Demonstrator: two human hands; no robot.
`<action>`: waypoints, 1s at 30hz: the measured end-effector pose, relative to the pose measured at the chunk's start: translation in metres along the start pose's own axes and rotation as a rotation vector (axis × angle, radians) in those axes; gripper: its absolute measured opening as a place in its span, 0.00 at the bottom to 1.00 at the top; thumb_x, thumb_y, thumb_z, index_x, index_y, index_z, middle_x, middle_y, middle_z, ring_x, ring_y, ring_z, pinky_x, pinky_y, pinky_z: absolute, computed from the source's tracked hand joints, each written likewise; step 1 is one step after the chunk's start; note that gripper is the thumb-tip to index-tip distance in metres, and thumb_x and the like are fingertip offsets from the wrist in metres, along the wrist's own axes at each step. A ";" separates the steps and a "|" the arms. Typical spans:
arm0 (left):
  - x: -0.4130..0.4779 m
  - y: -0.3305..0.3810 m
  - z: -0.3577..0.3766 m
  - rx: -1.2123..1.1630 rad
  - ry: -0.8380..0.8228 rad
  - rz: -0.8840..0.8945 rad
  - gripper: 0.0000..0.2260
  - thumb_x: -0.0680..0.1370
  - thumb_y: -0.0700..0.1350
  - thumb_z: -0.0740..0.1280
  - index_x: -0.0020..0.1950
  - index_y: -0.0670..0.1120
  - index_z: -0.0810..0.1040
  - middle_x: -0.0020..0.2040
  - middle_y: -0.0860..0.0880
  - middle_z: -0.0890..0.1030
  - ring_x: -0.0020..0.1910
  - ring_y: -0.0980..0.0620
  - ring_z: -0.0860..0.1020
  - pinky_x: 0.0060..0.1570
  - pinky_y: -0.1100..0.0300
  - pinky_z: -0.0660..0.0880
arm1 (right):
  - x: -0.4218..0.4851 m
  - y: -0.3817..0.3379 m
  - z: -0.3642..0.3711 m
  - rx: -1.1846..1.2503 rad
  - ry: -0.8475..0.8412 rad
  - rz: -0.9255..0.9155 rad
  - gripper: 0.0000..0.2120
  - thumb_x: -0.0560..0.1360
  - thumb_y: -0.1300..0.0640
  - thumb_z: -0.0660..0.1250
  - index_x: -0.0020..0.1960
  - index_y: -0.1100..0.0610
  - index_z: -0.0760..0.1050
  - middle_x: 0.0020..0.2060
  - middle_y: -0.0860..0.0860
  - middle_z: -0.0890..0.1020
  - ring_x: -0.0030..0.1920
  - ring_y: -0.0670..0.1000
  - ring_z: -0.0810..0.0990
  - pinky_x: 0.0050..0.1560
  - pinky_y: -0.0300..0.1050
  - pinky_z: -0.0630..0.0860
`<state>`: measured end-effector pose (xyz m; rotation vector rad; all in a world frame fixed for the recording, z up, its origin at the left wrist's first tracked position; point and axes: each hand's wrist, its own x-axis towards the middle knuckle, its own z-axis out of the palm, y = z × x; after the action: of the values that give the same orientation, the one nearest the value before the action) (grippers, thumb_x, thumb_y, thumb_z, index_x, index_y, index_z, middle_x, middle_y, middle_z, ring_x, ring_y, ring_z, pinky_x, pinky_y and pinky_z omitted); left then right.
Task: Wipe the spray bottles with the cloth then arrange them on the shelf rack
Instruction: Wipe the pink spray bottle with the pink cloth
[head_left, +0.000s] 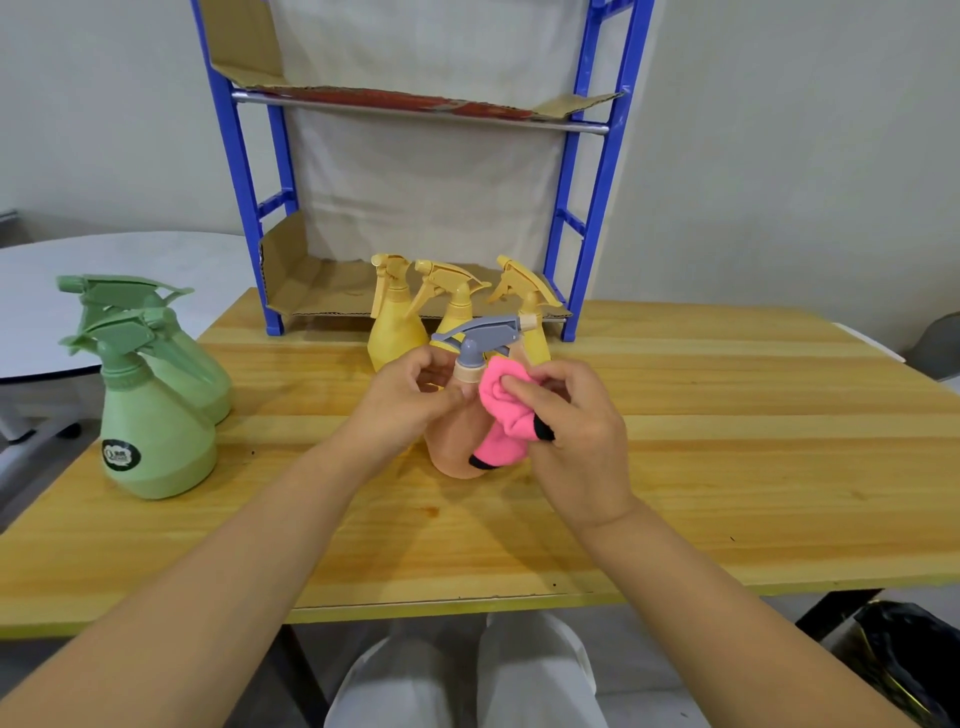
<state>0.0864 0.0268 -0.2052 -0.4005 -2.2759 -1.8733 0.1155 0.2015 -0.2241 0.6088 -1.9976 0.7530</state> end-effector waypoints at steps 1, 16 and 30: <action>0.000 0.000 0.000 -0.006 -0.004 0.002 0.09 0.73 0.38 0.71 0.46 0.51 0.76 0.41 0.56 0.77 0.41 0.61 0.74 0.40 0.75 0.71 | 0.003 0.000 0.004 -0.027 -0.005 -0.008 0.13 0.73 0.57 0.65 0.54 0.60 0.81 0.47 0.55 0.78 0.47 0.52 0.75 0.37 0.47 0.75; 0.007 -0.004 -0.011 -0.080 -0.125 -0.075 0.14 0.78 0.35 0.61 0.53 0.54 0.75 0.50 0.56 0.79 0.49 0.64 0.75 0.45 0.76 0.71 | -0.028 0.000 0.014 -0.041 -0.493 0.098 0.20 0.58 0.73 0.71 0.45 0.55 0.80 0.44 0.49 0.78 0.42 0.54 0.77 0.32 0.50 0.75; 0.010 -0.001 -0.004 0.085 -0.039 -0.019 0.15 0.75 0.37 0.67 0.61 0.43 0.76 0.51 0.48 0.80 0.47 0.57 0.77 0.48 0.64 0.75 | -0.003 0.013 0.018 0.125 -0.312 0.318 0.08 0.67 0.66 0.72 0.37 0.56 0.74 0.39 0.46 0.73 0.36 0.48 0.74 0.36 0.49 0.73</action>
<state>0.0767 0.0240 -0.2026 -0.4081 -2.3831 -1.7852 0.0978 0.1976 -0.2376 0.5097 -2.3833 1.0310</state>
